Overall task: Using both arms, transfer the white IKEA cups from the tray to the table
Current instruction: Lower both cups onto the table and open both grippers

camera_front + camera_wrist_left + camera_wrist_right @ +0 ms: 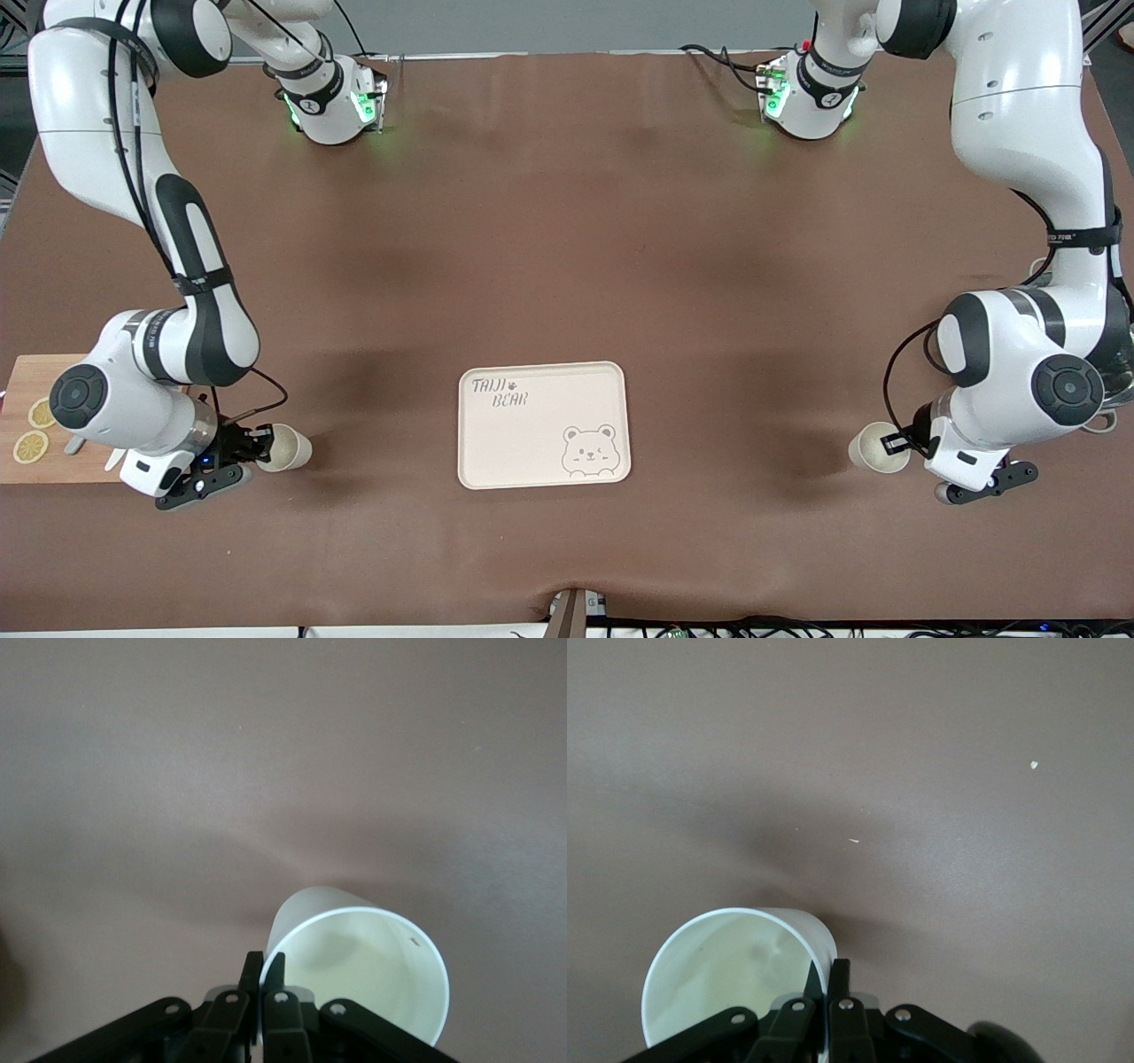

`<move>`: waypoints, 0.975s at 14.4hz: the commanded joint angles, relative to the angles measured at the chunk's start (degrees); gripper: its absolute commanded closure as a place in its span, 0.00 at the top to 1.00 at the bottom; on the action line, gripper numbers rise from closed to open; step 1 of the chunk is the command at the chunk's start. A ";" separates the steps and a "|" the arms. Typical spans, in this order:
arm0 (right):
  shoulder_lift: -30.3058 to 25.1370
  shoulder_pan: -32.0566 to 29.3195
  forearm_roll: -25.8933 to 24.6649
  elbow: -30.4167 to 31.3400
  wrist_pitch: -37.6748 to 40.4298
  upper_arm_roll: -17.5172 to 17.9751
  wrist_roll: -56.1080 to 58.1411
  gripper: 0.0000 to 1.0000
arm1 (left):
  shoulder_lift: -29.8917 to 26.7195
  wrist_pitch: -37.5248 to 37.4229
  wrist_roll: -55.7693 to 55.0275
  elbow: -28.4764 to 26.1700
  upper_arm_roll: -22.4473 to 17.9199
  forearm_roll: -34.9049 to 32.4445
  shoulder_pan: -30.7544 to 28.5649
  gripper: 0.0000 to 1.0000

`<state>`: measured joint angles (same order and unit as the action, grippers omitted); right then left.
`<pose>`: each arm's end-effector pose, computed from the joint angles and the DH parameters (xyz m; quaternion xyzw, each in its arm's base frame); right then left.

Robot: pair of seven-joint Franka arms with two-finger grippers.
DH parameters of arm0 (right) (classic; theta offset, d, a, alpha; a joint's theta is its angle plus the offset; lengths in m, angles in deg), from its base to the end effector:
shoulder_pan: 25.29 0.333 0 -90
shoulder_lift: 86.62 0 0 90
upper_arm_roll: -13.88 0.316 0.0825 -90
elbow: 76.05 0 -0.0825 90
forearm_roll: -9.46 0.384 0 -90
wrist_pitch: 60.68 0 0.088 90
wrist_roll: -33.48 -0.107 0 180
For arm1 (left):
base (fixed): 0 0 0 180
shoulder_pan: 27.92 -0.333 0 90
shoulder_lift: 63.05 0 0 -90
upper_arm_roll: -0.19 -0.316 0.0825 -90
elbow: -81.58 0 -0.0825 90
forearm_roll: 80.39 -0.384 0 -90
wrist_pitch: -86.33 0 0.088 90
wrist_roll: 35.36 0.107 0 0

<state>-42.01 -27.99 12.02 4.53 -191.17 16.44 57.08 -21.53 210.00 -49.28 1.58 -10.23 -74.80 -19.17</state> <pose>0.7396 -0.0076 0.2482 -0.9815 -0.1825 -0.0523 0.0227 0.7341 -0.0101 0.2869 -0.9900 -0.1377 -0.0266 0.0155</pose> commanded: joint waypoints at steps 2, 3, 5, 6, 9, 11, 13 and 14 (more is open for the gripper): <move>0.83 -1.25 0.17 0.11 -1.95 0.78 2.41 0.00 | 0.40 4.74 1.96 -3.32 0.67 -0.23 -1.10 0.00; 1.18 -1.34 0.17 0.11 -2.22 0.78 2.50 0.00 | 0.76 4.83 2.23 -3.24 0.67 0.21 -1.19 0.00; 1.36 -1.51 0.17 0.11 -2.58 0.78 2.50 0.00 | 1.46 5.44 3.28 -3.24 0.67 1.44 -1.45 0.00; 1.53 -1.51 0.26 0.11 -2.66 0.78 2.50 0.00 | 1.90 5.53 3.81 -3.24 0.67 1.70 -1.45 0.00; 1.62 -1.51 0.26 0.02 -2.84 0.78 2.33 0.12 | 2.60 5.53 4.60 -3.15 0.67 1.79 -1.98 0.00; 1.80 -1.51 0.87 -0.07 -2.66 0.78 1.80 0.83 | 3.13 5.53 5.48 -3.15 0.67 2.05 -2.07 0.03; 1.80 -1.51 0.96 -0.24 -2.66 0.78 1.71 1.00 | 3.40 5.53 6.01 -3.15 0.67 2.67 -2.07 0.23; 1.80 -1.51 0.96 -0.24 -2.66 0.78 1.71 1.00 | 3.40 5.53 6.36 -3.06 0.67 2.76 -2.07 0.33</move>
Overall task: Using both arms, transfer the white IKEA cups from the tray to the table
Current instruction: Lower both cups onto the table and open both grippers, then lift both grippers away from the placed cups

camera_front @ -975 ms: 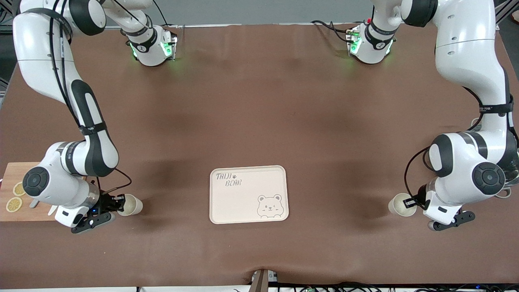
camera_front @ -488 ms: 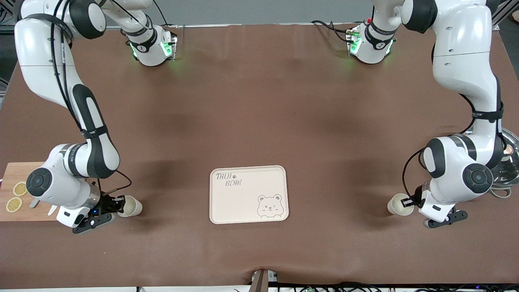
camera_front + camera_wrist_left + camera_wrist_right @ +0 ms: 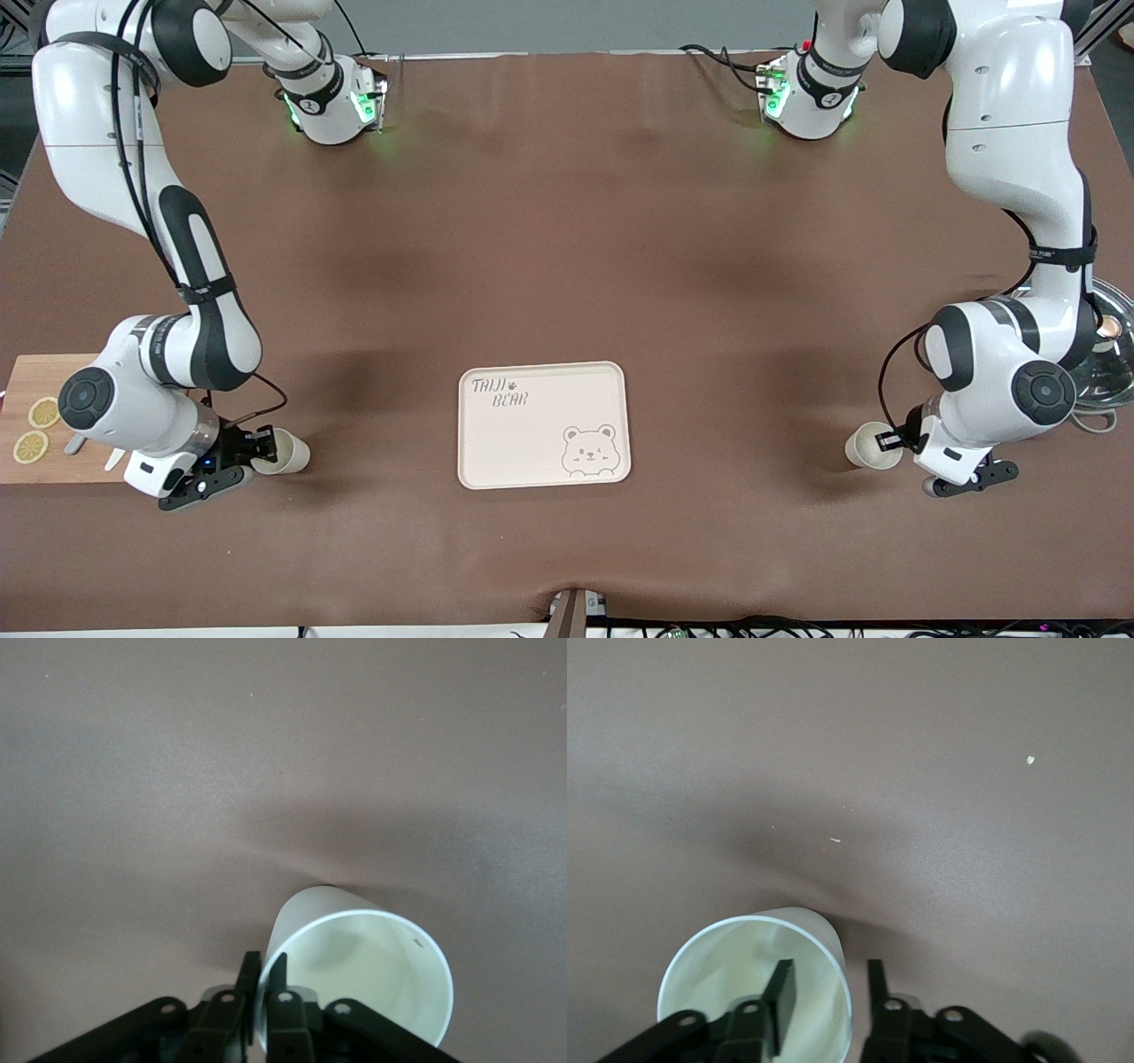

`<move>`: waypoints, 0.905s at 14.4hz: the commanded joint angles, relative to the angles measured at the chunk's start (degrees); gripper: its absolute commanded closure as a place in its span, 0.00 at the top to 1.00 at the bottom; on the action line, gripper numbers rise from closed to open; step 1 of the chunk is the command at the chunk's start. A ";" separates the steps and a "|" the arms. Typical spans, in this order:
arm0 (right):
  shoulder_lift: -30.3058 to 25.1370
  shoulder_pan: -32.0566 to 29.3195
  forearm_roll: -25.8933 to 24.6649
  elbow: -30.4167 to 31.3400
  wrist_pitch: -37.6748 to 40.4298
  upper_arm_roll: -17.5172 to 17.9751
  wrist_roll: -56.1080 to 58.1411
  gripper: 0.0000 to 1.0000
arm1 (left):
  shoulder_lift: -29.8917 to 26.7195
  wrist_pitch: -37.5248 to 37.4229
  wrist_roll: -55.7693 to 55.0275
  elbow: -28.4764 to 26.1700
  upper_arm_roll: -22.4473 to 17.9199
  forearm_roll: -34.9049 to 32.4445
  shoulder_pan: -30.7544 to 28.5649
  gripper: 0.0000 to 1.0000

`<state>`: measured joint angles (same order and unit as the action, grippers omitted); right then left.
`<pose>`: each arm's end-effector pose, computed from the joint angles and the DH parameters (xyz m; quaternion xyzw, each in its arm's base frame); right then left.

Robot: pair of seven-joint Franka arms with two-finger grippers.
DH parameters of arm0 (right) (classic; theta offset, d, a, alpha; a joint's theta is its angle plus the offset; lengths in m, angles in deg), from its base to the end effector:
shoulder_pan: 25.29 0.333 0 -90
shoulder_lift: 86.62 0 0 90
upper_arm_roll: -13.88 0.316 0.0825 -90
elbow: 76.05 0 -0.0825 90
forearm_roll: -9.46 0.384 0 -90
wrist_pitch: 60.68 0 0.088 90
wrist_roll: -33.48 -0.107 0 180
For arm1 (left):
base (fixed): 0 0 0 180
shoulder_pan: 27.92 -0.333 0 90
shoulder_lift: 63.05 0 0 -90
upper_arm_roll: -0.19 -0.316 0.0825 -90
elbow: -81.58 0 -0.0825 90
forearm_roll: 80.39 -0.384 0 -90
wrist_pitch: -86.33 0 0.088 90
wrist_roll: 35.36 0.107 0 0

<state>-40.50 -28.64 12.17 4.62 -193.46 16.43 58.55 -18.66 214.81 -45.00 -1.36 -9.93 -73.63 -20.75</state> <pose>0.7405 -0.0163 0.2319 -0.9803 -0.1875 -0.0587 0.0212 0.7264 0.0100 0.2348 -0.9926 -0.1198 -0.0173 0.0135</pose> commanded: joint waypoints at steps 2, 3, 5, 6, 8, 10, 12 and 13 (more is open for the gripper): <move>0.29 -0.87 0.81 -0.51 -0.37 0.79 0.25 1.00 | 0.00 0.72 2.08 -0.03 0.36 1.50 -0.49 0.72; 0.29 -0.87 0.81 -0.69 -0.29 0.79 0.25 1.00 | -0.27 0.72 2.16 0.06 0.36 1.50 -0.49 0.89; 0.29 -0.87 0.72 -0.95 0.06 0.88 0.16 1.00 | -1.41 0.63 2.17 0.14 0.28 1.50 -0.14 1.00; 0.11 -0.78 0.64 -1.13 0.33 0.88 0.07 1.00 | -2.54 0.63 2.17 0.14 0.28 1.50 -0.13 1.00; -0.50 -0.60 0.55 -2.44 2.68 0.88 -0.19 1.00 | -4.74 0.45 2.08 0.14 0.28 1.59 -0.05 1.00; -1.29 -0.60 0.46 -5.94 9.69 0.88 -0.54 1.00 | -7.64 -0.33 2.08 -0.12 0.36 1.50 -0.13 1.00; -1.99 -0.34 0.20 -8.94 15.86 0.88 -5.26 1.00 | -10.45 -2.96 2.08 -0.12 0.36 1.50 0.04 1.00; -2.17 -0.16 -0.06 -9.91 18.41 0.88 -7.99 1.00 | -11.95 -4.63 2.25 -0.12 0.45 1.41 0.04 1.00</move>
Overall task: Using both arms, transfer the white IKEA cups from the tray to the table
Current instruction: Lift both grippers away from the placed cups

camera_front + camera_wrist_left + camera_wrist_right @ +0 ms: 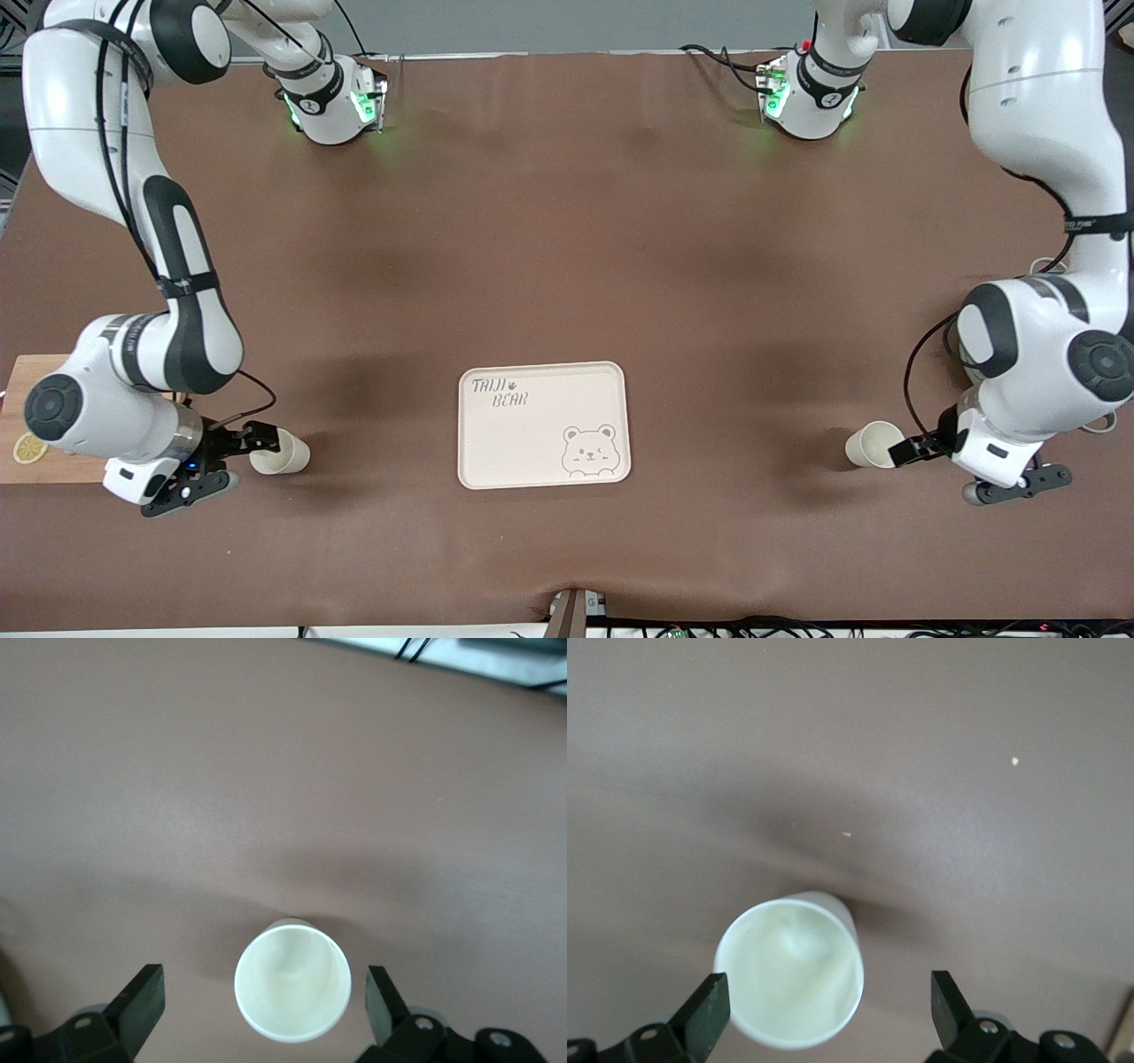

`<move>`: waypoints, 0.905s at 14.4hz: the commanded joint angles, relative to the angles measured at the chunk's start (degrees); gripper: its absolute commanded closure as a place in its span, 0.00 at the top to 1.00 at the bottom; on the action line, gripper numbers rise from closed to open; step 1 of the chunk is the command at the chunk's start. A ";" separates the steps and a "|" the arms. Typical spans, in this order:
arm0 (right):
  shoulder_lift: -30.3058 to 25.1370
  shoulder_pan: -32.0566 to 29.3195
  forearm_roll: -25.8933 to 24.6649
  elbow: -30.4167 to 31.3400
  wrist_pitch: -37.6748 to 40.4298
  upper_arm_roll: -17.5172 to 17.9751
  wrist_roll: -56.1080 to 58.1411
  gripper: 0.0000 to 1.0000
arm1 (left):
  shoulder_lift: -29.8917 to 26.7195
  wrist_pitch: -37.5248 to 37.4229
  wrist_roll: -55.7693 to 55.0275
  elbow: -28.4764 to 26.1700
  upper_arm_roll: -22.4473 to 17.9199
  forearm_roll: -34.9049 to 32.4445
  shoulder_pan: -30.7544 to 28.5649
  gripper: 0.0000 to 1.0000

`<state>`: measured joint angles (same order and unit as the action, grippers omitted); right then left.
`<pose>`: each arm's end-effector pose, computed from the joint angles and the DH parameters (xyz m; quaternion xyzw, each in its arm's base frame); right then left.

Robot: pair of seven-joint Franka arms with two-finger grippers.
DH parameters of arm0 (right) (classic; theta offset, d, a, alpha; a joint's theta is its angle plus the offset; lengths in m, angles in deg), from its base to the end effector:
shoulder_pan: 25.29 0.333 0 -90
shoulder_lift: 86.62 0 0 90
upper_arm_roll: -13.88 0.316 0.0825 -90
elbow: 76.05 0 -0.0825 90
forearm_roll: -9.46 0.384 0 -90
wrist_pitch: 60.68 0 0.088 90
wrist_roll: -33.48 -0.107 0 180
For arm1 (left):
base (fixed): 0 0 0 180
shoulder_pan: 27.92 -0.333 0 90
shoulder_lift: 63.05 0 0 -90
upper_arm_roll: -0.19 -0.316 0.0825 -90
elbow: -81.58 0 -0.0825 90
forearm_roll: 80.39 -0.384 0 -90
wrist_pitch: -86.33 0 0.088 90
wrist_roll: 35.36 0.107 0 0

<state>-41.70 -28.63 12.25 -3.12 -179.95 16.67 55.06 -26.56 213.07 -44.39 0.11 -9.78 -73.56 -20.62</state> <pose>0.7502 -0.0139 0.2879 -0.9857 -0.1637 -0.0199 0.0353 0.7355 0.0045 0.3436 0.9903 0.1123 0.0814 0.0050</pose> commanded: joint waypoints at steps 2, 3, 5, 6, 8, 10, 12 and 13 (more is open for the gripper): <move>-3.07 0.18 -0.33 -4.02 11.22 0.64 -7.33 1.00 | -7.02 -7.19 2.08 -1.67 0.30 0.90 0.00 1.00; -4.30 0.18 -0.33 -4.72 14.30 0.55 -7.51 1.00 | -8.43 -9.56 2.87 -1.67 0.39 0.90 0.00 1.00; -8.07 -0.17 -0.41 -5.08 20.28 0.47 -7.78 1.00 | -11.16 -13.52 3.40 -1.67 0.57 0.82 0.09 1.00; -10.79 -0.26 -0.33 -5.08 22.39 0.46 -8.21 1.00 | -12.48 -15.01 3.40 -1.76 1.00 0.73 0.00 1.00; -14.14 -0.26 -0.42 -5.08 28.27 0.29 -10.14 1.00 | -15.11 -18.18 4.10 -1.67 1.01 0.55 -0.09 1.00; -19.06 -0.26 -0.50 -4.91 34.08 0.38 -13.65 1.00 | -18.45 -21.69 3.93 -1.59 1.01 0.38 0.00 1.00; -24.68 -0.35 -1.03 -3.25 39.61 0.55 -14.63 1.00 | -21.61 -25.38 3.76 -1.50 1.27 -0.32 0.09 1.00; -28.36 -0.44 -1.03 -1.50 41.73 0.47 -15.07 1.00 | -23.20 -26.97 3.67 -1.41 1.71 -0.94 0.00 1.00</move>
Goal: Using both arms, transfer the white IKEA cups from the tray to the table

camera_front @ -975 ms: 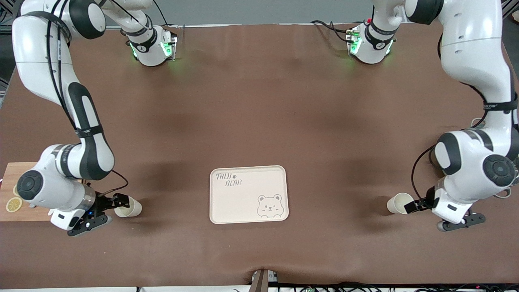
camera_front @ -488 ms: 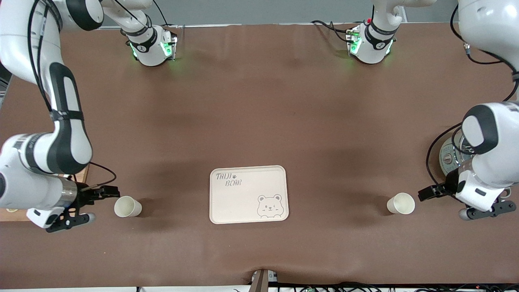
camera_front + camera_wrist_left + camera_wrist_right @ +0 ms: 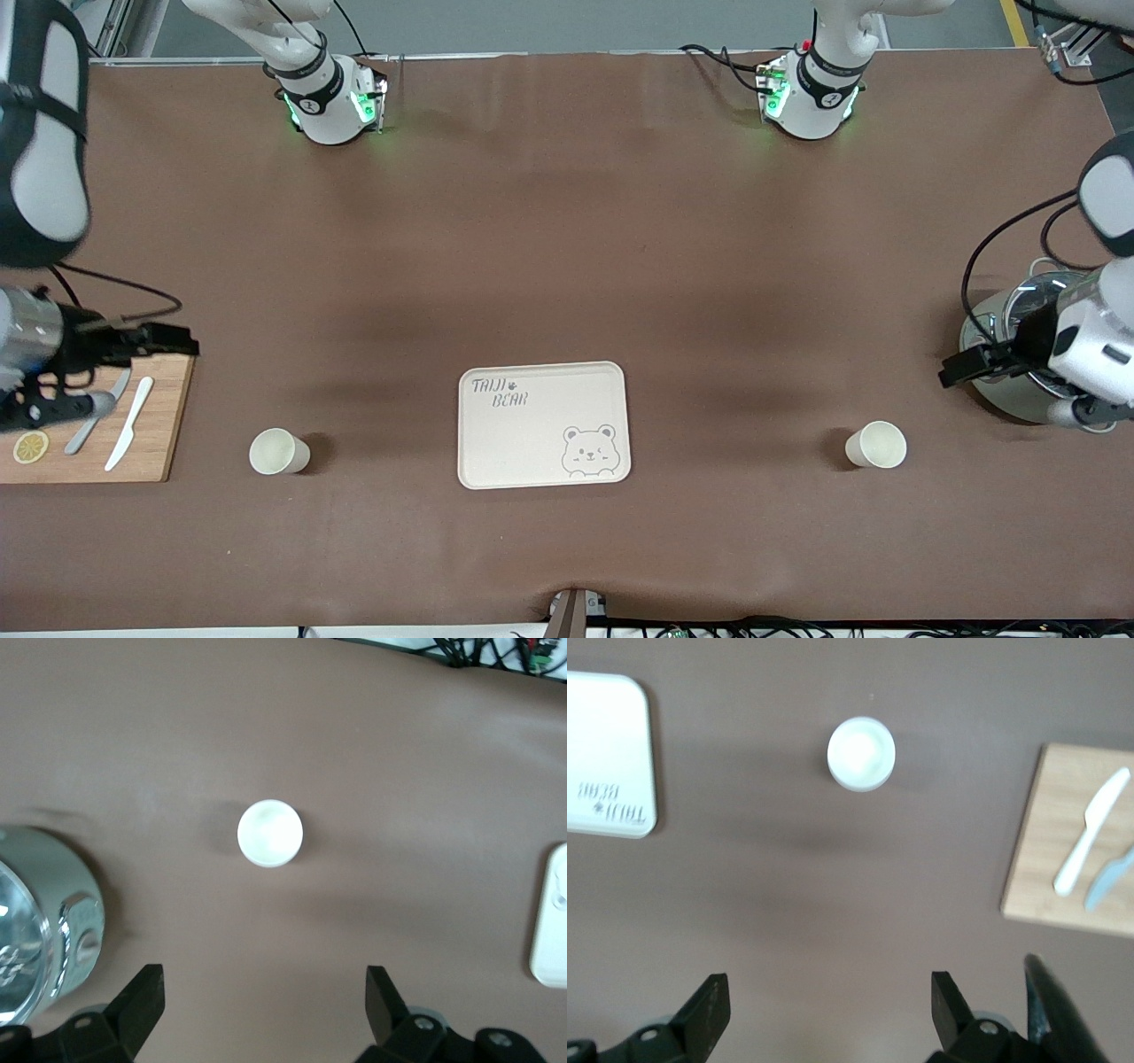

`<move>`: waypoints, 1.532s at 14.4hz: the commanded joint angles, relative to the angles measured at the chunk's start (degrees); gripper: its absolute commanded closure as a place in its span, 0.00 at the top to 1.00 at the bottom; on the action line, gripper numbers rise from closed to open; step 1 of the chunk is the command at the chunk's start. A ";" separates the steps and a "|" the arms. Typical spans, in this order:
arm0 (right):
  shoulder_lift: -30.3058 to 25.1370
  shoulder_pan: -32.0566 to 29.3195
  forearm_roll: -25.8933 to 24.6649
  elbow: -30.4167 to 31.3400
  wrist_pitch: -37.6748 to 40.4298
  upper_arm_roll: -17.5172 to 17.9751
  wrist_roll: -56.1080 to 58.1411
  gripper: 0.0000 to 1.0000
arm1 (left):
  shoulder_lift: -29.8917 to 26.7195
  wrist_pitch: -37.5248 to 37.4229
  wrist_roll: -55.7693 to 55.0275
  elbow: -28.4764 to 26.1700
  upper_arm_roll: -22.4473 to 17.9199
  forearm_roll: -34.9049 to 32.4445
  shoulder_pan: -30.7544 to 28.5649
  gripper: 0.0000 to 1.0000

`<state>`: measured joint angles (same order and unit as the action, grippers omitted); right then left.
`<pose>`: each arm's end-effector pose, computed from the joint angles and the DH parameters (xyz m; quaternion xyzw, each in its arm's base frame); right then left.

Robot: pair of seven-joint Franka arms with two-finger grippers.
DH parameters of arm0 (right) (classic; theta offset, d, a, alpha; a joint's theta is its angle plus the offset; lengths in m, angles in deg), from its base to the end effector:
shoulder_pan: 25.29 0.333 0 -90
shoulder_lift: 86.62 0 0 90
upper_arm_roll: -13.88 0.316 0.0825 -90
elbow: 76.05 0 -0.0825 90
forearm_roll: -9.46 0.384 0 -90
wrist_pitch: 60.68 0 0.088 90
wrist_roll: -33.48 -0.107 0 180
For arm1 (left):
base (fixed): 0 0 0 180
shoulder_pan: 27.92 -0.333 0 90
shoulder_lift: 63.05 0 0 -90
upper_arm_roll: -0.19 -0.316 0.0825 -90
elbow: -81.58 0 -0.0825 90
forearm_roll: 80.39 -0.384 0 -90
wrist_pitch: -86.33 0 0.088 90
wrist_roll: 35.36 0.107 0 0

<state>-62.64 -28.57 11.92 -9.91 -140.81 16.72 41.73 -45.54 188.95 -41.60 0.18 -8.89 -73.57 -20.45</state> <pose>0.6559 -0.0070 0.5497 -0.9934 -0.0684 0.0841 0.0381 0.6603 -0.0058 0.5328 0.9960 0.0749 0.0328 0.0362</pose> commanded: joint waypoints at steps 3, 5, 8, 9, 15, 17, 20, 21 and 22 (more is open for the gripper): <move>-22.00 -2.07 -0.79 17.14 1.83 0.41 -1.91 1.00 | -8.36 -5.58 0.26 -1.39 1.08 -1.55 -0.08 1.00; -29.22 -2.43 -0.79 23.05 -0.98 0.41 -1.91 1.00 | -10.82 -8.04 0.17 -1.31 1.69 -1.73 -0.26 1.00; -32.06 -3.91 -1.83 24.73 -0.64 0.41 -3.66 1.00 | -11.62 -9.62 0.17 0.09 1.78 -1.90 -0.26 1.00; -32.50 -5.58 -2.28 25.00 -0.90 0.50 -3.58 1.00 | -11.62 -10.15 0.17 0.53 1.78 -2.60 -0.34 1.00; -31.89 -5.68 -4.66 26.94 -3.89 0.85 -4.02 1.00 | -11.54 -10.25 1.57 0.98 1.87 -3.48 -1.31 1.00; -31.63 -5.77 -4.39 26.33 -3.28 0.85 -3.67 1.00 | -11.36 -10.25 2.54 0.98 4.49 -3.66 -3.84 1.00; -30.84 -5.51 -4.30 26.15 -3.10 0.85 -3.76 1.00 | -11.01 -10.16 2.54 0.98 8.63 -6.99 -6.50 1.00; -30.66 -5.59 -4.30 26.06 -3.10 0.85 -3.76 1.00 | -10.92 -10.16 2.54 0.98 8.72 -7.26 -6.41 1.00; -30.66 -5.59 -4.30 25.88 -3.19 0.85 -3.58 1.00 | -10.92 -10.16 2.72 1.33 8.55 -7.27 -6.50 1.00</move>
<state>-93.61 -33.27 7.13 16.48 -144.27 16.86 38.52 -56.72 179.65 -39.89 0.44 -1.28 -79.43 -26.05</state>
